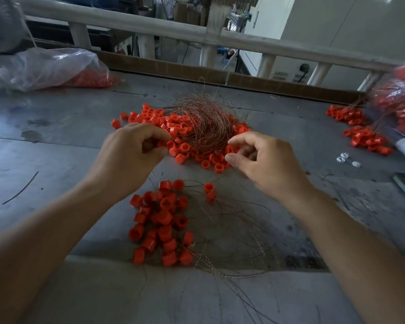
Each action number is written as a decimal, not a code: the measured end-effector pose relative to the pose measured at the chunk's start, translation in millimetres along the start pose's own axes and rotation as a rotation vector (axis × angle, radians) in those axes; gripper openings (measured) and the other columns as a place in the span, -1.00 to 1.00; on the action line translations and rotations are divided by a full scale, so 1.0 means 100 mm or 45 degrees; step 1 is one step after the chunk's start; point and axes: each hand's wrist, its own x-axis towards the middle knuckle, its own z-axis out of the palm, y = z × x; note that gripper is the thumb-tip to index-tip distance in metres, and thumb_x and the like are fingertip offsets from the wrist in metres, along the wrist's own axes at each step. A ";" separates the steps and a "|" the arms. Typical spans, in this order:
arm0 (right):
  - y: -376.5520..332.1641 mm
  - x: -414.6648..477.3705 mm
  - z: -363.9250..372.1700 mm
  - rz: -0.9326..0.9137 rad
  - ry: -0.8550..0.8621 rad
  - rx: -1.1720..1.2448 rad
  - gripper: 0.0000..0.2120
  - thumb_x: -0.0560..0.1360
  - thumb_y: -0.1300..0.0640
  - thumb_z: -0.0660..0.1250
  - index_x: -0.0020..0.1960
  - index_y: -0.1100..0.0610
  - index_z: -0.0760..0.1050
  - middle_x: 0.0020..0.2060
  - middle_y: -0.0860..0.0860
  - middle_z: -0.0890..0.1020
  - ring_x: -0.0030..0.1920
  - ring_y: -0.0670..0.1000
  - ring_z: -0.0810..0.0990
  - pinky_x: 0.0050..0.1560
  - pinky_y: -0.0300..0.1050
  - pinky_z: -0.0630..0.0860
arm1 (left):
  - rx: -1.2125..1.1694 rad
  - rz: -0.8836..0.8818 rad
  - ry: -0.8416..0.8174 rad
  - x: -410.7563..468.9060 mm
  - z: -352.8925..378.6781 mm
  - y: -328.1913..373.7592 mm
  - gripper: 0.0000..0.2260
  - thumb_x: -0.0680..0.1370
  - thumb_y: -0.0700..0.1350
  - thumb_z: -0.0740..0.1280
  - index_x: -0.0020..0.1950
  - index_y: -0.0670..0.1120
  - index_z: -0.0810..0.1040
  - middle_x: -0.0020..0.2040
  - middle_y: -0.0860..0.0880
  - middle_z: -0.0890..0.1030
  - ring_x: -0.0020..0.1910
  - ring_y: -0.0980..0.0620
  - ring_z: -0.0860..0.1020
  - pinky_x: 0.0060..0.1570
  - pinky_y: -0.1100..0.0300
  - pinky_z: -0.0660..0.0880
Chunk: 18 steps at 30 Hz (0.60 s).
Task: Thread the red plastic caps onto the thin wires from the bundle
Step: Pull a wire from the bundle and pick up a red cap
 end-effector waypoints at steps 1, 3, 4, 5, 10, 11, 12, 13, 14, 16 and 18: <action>0.00 0.01 0.03 -0.009 -0.008 0.004 -0.73 0.41 0.08 0.42 0.10 0.07 0.56 -0.37 -0.20 0.49 -0.35 -0.21 0.46 -0.22 -0.34 0.42 | -0.020 0.011 -0.009 -0.02 0.01 0.02 -0.81 0.45 -0.25 0.39 0.02 -0.05 0.61 -0.16 0.10 0.55 -0.18 0.11 0.54 -0.06 0.25 0.48; 0.00 0.03 0.08 -0.045 -0.007 0.003 -0.69 0.41 0.08 0.42 0.14 0.06 0.55 -0.37 -0.23 0.49 -0.34 -0.23 0.45 -0.24 -0.45 0.36 | -0.051 0.036 -0.024 -0.04 0.03 0.06 -0.81 0.44 -0.25 0.39 -0.04 0.01 0.60 -0.17 0.13 0.55 -0.20 0.17 0.53 -0.12 0.33 0.46; -0.01 0.04 0.11 -0.071 0.001 -0.004 -0.69 0.42 0.09 0.41 0.15 0.06 0.55 -0.37 -0.24 0.49 -0.34 -0.25 0.45 -0.25 -0.50 0.34 | -0.065 0.049 -0.035 -0.06 0.04 0.07 -0.80 0.44 -0.24 0.40 -0.07 0.05 0.58 -0.17 0.14 0.55 -0.21 0.18 0.53 -0.14 0.35 0.45; -0.02 0.04 0.13 -0.098 0.015 -0.013 -0.72 0.43 0.11 0.40 0.14 0.07 0.56 -0.34 -0.24 0.52 -0.34 -0.26 0.45 -0.24 -0.56 0.33 | -0.077 0.060 -0.048 -0.07 0.03 0.08 -0.79 0.44 -0.24 0.40 -0.10 0.09 0.56 -0.17 0.15 0.56 -0.21 0.19 0.54 -0.15 0.37 0.45; -0.01 0.06 0.20 -0.180 0.069 0.020 -0.87 0.45 0.21 0.37 -0.02 0.16 0.63 -0.14 0.00 0.66 -0.20 -0.17 0.52 -0.14 -0.58 0.32 | -0.117 0.076 -0.084 -0.09 0.01 0.10 -0.73 0.43 -0.23 0.41 -0.16 0.18 0.51 -0.21 0.17 0.55 -0.24 0.24 0.52 -0.19 0.46 0.40; -0.01 0.06 0.20 -0.186 0.086 0.035 -0.88 0.45 0.22 0.37 -0.03 0.17 0.63 -0.16 0.00 0.66 -0.20 -0.17 0.52 -0.14 -0.57 0.33 | -0.126 0.078 -0.089 -0.09 0.01 0.11 -0.71 0.42 -0.22 0.42 -0.17 0.20 0.51 -0.22 0.18 0.55 -0.26 0.25 0.52 -0.20 0.47 0.41; -0.01 0.06 0.18 -0.192 0.114 0.059 -0.88 0.45 0.22 0.36 -0.04 0.18 0.63 -0.18 -0.01 0.64 -0.21 -0.19 0.51 -0.14 -0.55 0.34 | -0.139 0.081 -0.093 -0.09 0.01 0.11 -0.70 0.41 -0.21 0.42 -0.19 0.23 0.50 -0.24 0.19 0.55 -0.27 0.28 0.52 -0.22 0.49 0.43; -0.01 0.06 0.16 -0.206 0.154 0.085 -0.89 0.46 0.22 0.36 -0.05 0.20 0.63 -0.21 -0.03 0.62 -0.23 -0.21 0.50 -0.15 -0.53 0.35 | -0.152 0.087 -0.095 -0.10 0.01 0.12 -0.68 0.41 -0.21 0.43 -0.20 0.24 0.49 -0.27 0.19 0.55 -0.29 0.30 0.52 -0.24 0.52 0.43; -0.02 0.06 0.14 -0.226 0.205 0.111 -0.89 0.47 0.23 0.34 -0.05 0.21 0.62 -0.22 -0.05 0.59 -0.24 -0.24 0.49 -0.16 -0.52 0.37 | -0.160 0.091 -0.097 -0.10 0.01 0.14 -0.68 0.40 -0.22 0.44 -0.21 0.24 0.49 -0.29 0.19 0.55 -0.29 0.32 0.52 -0.25 0.54 0.42; -0.04 0.04 0.09 -0.258 0.295 0.215 -0.89 0.51 0.23 0.28 -0.05 0.23 0.57 -0.22 -0.06 0.58 -0.23 -0.22 0.53 -0.15 -0.46 0.42 | -0.181 0.103 -0.098 -0.11 0.01 0.14 -0.66 0.41 -0.24 0.43 -0.21 0.24 0.50 -0.30 0.19 0.57 -0.29 0.28 0.54 -0.25 0.50 0.45; -0.09 0.00 0.05 -0.275 0.309 0.407 -0.92 0.54 0.24 0.22 -0.06 0.17 0.49 -0.21 -0.07 0.60 -0.16 -0.13 0.60 -0.08 -0.32 0.51 | -0.228 0.134 -0.109 -0.12 0.00 0.15 -0.62 0.43 -0.30 0.39 -0.19 0.24 0.51 -0.26 0.17 0.58 -0.31 0.21 0.57 -0.23 0.39 0.52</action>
